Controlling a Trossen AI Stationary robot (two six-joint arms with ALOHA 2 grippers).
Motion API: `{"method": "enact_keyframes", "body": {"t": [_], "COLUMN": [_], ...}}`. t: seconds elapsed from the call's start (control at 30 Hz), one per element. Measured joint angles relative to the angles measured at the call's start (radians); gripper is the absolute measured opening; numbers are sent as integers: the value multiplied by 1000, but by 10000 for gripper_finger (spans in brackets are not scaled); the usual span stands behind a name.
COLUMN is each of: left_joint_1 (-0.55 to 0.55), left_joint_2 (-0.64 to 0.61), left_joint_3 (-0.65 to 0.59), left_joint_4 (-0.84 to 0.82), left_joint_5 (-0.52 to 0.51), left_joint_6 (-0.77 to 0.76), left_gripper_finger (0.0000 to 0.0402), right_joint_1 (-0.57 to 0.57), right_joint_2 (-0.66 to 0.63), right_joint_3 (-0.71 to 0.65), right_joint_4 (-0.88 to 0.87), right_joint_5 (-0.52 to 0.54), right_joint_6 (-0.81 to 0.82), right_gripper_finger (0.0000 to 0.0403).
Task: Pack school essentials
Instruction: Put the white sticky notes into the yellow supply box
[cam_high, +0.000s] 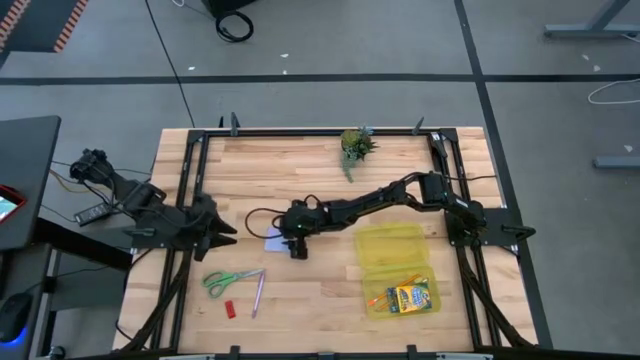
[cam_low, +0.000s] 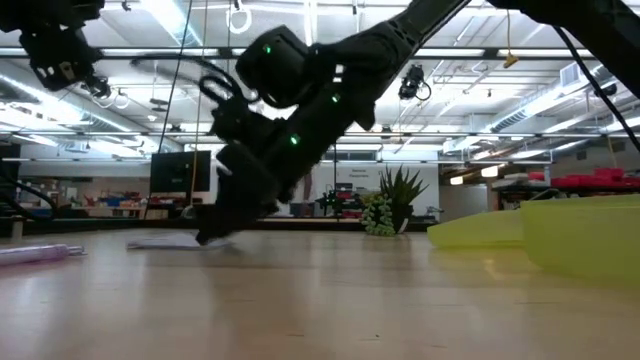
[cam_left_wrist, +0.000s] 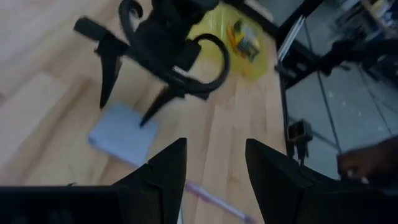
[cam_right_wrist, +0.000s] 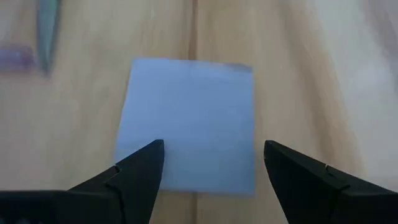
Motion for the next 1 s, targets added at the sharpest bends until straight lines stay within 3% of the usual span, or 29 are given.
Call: {"method": "enact_keyframes", "body": {"t": [0.4,0.7,1.0], "left_joint_1": [0,0,0], "left_joint_2": [85,96,96], "left_joint_3": [0,0,0], "left_joint_4": [24,38,44], "left_joint_5": [117,130,130], "left_joint_6": [-49,-57,-45], "left_gripper_finger": [172,172,172], "right_joint_1": [71,106,105], "right_joint_2": [-39,-122,-147], "right_joint_3": [-8,-15,-2], "right_joint_4": [-243,-559,-648], "right_joint_5": [-35,-52,-51], "right_joint_6": [2,-18,-58], "right_gripper_finger": [283,282,282]}}
